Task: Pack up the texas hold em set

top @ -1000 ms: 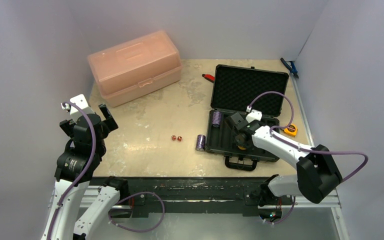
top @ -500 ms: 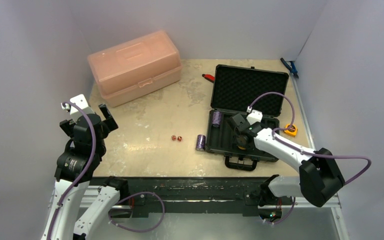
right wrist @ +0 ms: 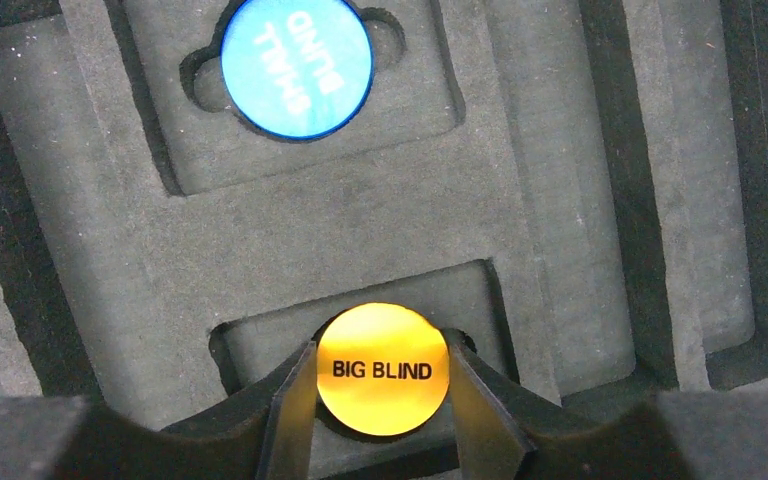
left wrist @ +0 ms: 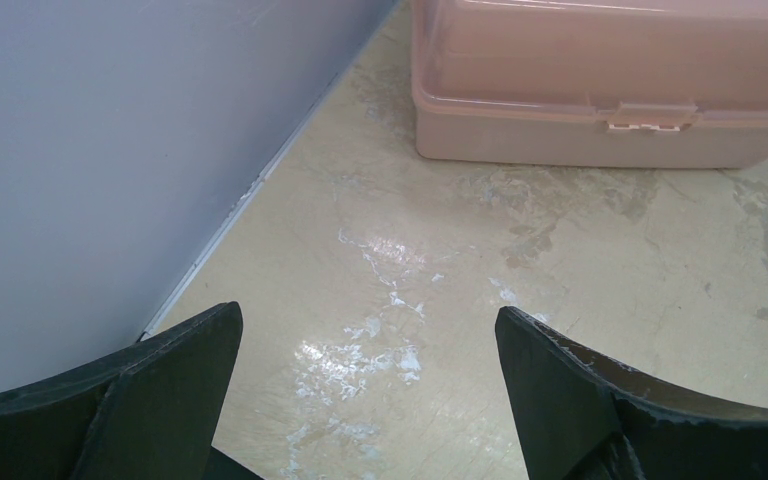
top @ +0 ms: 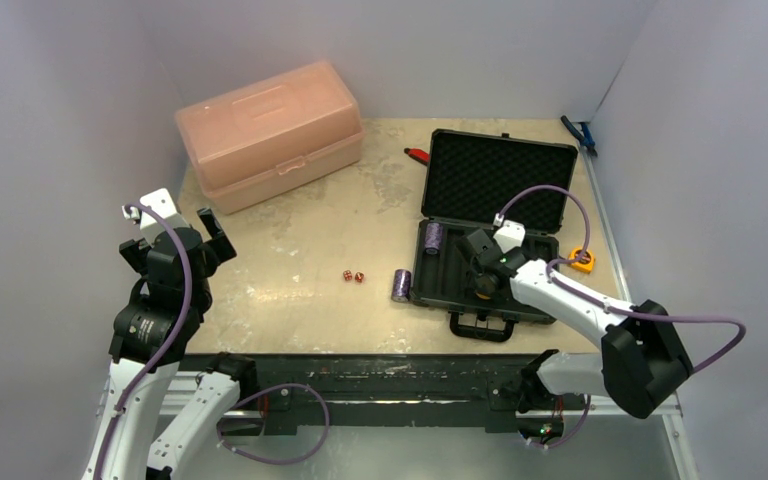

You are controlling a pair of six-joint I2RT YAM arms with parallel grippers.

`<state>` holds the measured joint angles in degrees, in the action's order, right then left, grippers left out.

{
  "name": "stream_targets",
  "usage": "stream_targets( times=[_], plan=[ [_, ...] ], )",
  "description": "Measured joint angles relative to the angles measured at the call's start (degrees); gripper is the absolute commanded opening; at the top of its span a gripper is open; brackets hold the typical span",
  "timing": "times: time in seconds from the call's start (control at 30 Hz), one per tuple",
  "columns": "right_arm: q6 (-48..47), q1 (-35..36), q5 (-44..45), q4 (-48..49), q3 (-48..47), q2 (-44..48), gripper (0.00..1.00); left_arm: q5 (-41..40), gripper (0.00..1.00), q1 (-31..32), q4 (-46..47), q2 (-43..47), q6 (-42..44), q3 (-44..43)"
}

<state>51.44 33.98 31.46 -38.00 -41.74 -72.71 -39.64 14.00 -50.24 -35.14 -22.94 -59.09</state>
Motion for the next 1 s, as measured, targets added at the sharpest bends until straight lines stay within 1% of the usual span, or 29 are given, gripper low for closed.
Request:
stream_targets(
  times=[0.1,0.2,0.47,0.67,0.77,0.97,1.0],
  plan=[
    [-0.5,-0.1,-0.4,0.3,0.0,0.1,0.65,0.0,0.98,0.0,0.0,0.0,0.0,0.0],
    [-1.9,-0.4,-0.6,0.8,0.3,0.7,0.74,0.0,0.98,0.0,0.0,0.0,0.0,0.0],
    [-3.0,-0.6,-1.3,5.4,0.4,3.5,0.81,0.0,0.98,0.0,0.0,0.0,0.0,0.0],
    [-3.8,-0.6,-2.4,5.8,0.1,5.7,0.84,0.0,0.98,0.0,0.0,0.0,0.0,0.0],
    [-4.6,-0.6,-2.6,5.7,-1.0,6.5,0.88,0.0,0.98,0.0,0.0,0.0,0.0,0.0],
    [-6.1,-0.6,-2.5,5.6,-2.5,6.5,0.99,0.2,0.98,0.0,0.0,0.0,0.0,0.0],
    [-6.3,-0.6,-2.5,5.4,-2.6,6.5,0.99,0.4,0.98,0.0,0.0,0.0,0.0,0.0]
  ],
)
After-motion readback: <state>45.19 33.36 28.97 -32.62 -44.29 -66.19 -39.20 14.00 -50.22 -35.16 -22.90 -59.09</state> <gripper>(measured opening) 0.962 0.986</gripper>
